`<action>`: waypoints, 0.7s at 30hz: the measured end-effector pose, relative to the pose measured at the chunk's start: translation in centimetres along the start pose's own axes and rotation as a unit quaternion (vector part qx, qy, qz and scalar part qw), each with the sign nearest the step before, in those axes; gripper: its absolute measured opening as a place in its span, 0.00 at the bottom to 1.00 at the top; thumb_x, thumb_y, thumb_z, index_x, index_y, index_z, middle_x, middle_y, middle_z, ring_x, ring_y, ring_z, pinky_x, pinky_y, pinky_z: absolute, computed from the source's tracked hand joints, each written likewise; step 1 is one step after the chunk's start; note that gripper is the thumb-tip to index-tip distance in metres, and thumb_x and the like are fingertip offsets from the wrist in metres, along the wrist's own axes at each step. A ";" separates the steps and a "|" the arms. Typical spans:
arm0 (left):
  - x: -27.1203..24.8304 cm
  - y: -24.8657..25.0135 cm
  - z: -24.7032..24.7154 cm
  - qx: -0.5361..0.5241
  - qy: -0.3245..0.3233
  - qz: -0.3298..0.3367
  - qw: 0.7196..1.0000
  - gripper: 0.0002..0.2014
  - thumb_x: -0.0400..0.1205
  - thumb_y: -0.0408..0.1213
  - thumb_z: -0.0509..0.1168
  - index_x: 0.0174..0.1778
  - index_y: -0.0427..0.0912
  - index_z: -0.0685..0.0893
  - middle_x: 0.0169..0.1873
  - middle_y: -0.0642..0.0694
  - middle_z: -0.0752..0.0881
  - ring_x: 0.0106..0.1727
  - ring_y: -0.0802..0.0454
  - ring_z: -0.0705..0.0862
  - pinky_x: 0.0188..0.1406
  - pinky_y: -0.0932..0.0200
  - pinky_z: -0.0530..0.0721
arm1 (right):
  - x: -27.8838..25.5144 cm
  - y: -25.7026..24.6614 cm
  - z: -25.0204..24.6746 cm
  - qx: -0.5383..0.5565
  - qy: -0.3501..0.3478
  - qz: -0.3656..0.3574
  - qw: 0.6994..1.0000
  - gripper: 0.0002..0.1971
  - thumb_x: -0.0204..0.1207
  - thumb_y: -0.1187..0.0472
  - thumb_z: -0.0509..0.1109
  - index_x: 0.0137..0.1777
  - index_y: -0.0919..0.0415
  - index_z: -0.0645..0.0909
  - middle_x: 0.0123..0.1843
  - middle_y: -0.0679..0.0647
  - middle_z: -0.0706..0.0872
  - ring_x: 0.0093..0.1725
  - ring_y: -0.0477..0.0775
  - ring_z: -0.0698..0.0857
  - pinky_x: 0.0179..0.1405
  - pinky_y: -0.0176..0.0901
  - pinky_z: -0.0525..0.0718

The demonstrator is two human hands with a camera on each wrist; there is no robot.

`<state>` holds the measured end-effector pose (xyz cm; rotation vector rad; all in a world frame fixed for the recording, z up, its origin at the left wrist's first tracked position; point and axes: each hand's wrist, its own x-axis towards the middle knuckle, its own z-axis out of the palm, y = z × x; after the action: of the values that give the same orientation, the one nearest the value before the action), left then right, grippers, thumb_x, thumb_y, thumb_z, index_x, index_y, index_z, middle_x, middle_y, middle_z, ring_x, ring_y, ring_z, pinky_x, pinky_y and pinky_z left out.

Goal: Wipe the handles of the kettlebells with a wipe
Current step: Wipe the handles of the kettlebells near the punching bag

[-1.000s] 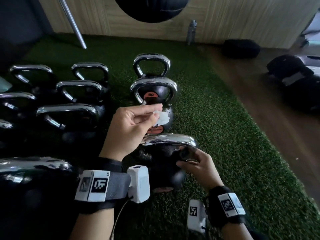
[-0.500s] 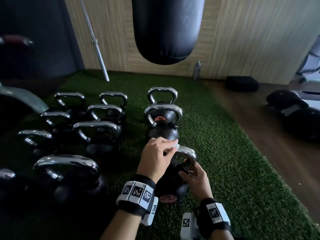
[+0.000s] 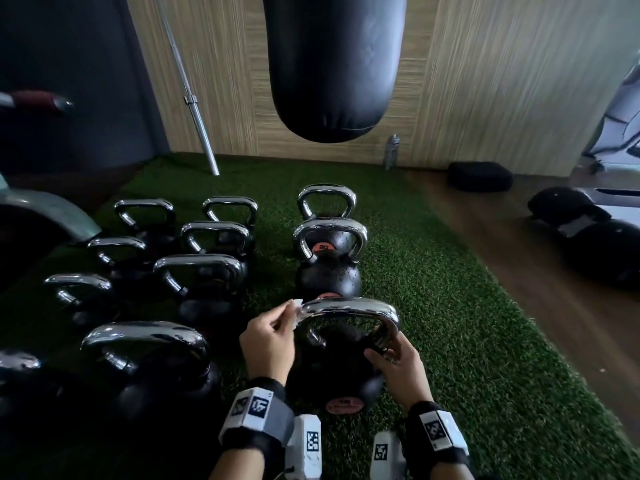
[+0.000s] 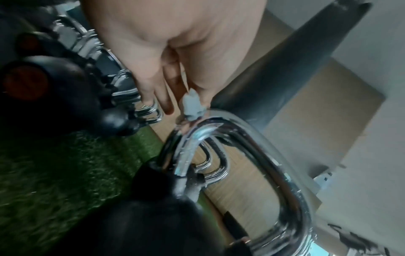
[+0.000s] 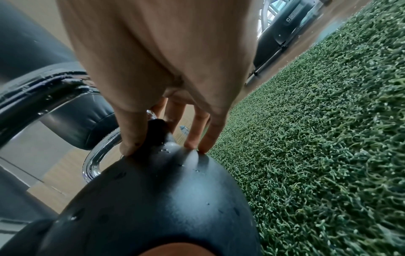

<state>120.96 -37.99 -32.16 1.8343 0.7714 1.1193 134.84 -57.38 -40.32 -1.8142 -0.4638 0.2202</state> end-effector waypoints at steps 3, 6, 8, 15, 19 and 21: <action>-0.8 -1.0 0.0 -0.027 0.014 -0.023 0.999 0.13 0.82 0.50 0.73 0.55 0.46 0.95 0.47 0.51 0.95 0.49 0.59 0.92 0.51 0.67 0.86 | 0.1 0.2 0.1 -0.007 0.003 0.006 1.000 0.17 0.69 0.57 0.86 0.54 0.45 0.85 0.50 0.45 0.93 0.51 0.46 0.92 0.57 0.61 0.90; -2.1 -0.7 1.3 -0.117 0.057 -0.080 0.988 0.11 0.83 0.47 0.72 0.55 0.48 0.94 0.44 0.57 0.93 0.46 0.69 0.91 0.47 0.79 0.82 | 0.2 0.4 0.1 -0.006 0.003 0.007 1.000 0.17 0.69 0.57 0.86 0.55 0.43 0.85 0.51 0.45 0.93 0.52 0.47 0.92 0.58 0.60 0.90; -2.5 -1.2 2.1 -0.194 0.065 -0.146 0.968 0.08 0.84 0.44 0.72 0.54 0.50 0.94 0.44 0.58 0.94 0.49 0.70 0.90 0.48 0.80 0.82 | 0.2 0.3 0.1 -0.002 0.005 0.007 1.000 0.18 0.70 0.59 0.85 0.55 0.41 0.85 0.51 0.46 0.94 0.52 0.48 0.92 0.58 0.58 0.90; -4.3 -5.8 2.5 -0.193 -0.011 -0.207 0.959 0.07 0.86 0.38 0.70 0.55 0.49 0.93 0.42 0.60 0.94 0.55 0.58 0.91 0.49 0.76 0.84 | 0.2 -0.4 0.0 0.037 -0.001 0.003 0.999 0.22 0.69 0.67 0.85 0.59 0.46 0.86 0.53 0.49 0.93 0.55 0.51 0.92 0.50 0.39 0.89; -4.5 -4.9 1.5 -0.177 -0.085 -0.191 0.962 0.08 0.85 0.37 0.71 0.57 0.51 0.91 0.37 0.69 0.91 0.47 0.78 0.87 0.44 0.84 0.77 | 0.1 -0.7 0.2 0.038 0.004 0.013 0.999 0.23 0.68 0.68 0.85 0.60 0.49 0.87 0.53 0.48 0.94 0.56 0.48 0.91 0.58 0.46 0.90; -4.6 -4.8 1.4 -0.161 -0.098 -0.167 0.968 0.08 0.82 0.39 0.75 0.54 0.54 0.92 0.38 0.66 0.92 0.46 0.76 0.88 0.44 0.83 0.78 | 0.0 -0.9 0.1 0.020 0.005 0.016 1.000 0.22 0.66 0.67 0.86 0.59 0.50 0.88 0.52 0.48 0.94 0.55 0.48 0.92 0.61 0.53 0.89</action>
<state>119.92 -40.03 -38.61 1.4514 0.7043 0.7800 134.65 -57.08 -39.49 -1.7831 -0.4213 0.2399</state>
